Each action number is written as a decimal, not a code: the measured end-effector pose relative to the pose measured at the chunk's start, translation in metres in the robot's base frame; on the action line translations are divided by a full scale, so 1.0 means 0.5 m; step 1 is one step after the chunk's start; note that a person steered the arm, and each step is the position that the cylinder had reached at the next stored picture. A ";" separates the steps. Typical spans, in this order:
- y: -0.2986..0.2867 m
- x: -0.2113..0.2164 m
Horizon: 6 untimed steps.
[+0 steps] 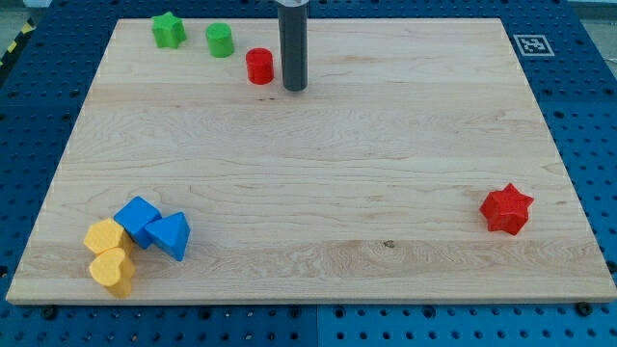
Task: Slide the red circle below the green circle
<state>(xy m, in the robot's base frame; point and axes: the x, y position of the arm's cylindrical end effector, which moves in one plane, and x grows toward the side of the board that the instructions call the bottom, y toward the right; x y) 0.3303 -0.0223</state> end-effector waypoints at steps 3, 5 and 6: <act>-0.216 -0.068; -0.280 -0.075; -0.282 -0.060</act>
